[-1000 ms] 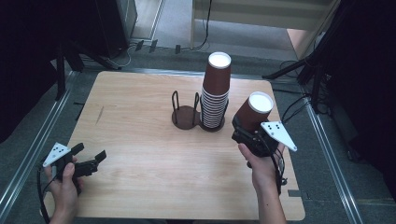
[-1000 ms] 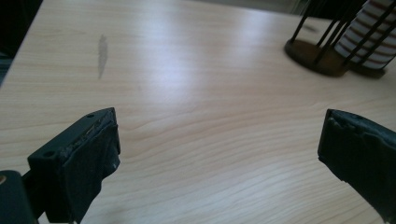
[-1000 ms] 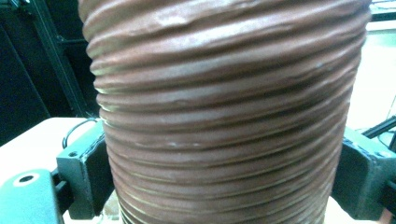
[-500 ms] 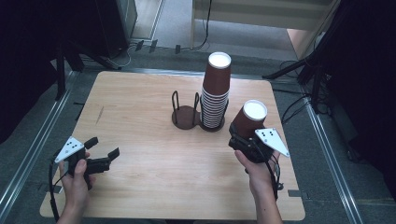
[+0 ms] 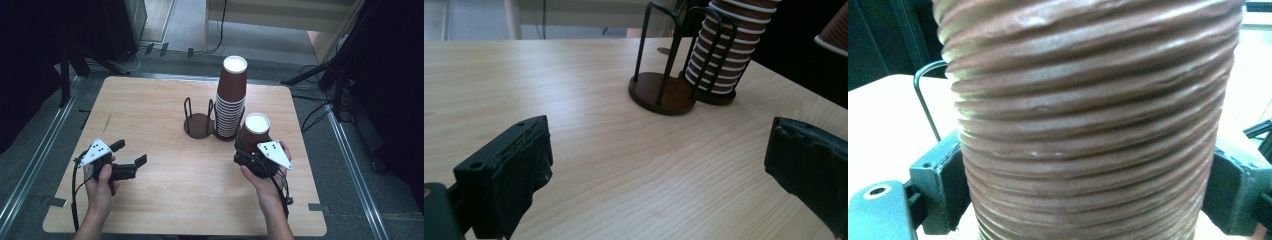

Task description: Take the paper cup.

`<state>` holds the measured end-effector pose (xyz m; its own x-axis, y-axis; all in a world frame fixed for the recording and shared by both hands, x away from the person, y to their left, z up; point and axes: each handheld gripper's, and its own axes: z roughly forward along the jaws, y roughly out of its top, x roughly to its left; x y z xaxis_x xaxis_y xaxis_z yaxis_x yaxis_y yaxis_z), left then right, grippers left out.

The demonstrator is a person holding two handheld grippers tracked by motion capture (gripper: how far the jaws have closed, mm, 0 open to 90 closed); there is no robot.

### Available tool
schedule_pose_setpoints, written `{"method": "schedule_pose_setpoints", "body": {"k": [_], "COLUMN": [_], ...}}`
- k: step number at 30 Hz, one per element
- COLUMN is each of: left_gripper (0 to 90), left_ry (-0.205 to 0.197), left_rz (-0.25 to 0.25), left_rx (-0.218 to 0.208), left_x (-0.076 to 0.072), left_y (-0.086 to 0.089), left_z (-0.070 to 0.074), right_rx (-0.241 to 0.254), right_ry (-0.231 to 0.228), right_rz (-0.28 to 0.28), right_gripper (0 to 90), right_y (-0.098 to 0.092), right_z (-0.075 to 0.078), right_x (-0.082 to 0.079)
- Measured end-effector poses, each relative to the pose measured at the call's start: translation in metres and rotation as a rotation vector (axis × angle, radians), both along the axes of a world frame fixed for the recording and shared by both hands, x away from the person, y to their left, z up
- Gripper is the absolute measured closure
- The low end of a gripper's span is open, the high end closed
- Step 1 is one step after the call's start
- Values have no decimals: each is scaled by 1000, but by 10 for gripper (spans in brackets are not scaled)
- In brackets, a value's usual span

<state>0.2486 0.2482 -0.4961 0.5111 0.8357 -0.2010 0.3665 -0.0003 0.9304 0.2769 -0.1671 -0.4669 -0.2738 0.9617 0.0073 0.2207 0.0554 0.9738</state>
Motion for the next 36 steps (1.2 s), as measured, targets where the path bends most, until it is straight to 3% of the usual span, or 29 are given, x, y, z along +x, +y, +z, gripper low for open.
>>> {"method": "schedule_pose_setpoints", "body": {"k": [4, 10, 16, 22, 24, 27, 28, 36], "left_gripper": [0, 0, 0, 0, 0, 0, 0, 0], "left_ry": [-18, -38, -27, -10, -3, 7, 9, 46], "left_rz": [-30, -66, -122, -181, -200, -236, -242, -290], "left_rx": [34, 28, 55, 54, 73, 74, 75, 107], "left_x": [7, 16, 19, 20, 19, 17, 16, 13], "left_y": [-11, -25, -41, -58, -64, -71, -72, -82], "left_z": [9, 17, 13, 16, 18, 20, 21, 25], "right_rx": [-13, -45, -51, -116, -144, -198, -239, -319], "right_ry": [-1, -3, -30, -25, -27, -38, -46, -66], "right_rz": [6, 11, 50, 65, 67, 69, 74, 109], "right_gripper": [104, 104, 105, 106, 106, 106, 106, 106], "right_y": [5, 14, 24, 35, 39, 46, 51, 70], "right_z": [-4, -13, -20, -27, -29, -34, -37, -46], "right_x": [-1, -2, -5, -7, -8, -10, -12, -17]}}
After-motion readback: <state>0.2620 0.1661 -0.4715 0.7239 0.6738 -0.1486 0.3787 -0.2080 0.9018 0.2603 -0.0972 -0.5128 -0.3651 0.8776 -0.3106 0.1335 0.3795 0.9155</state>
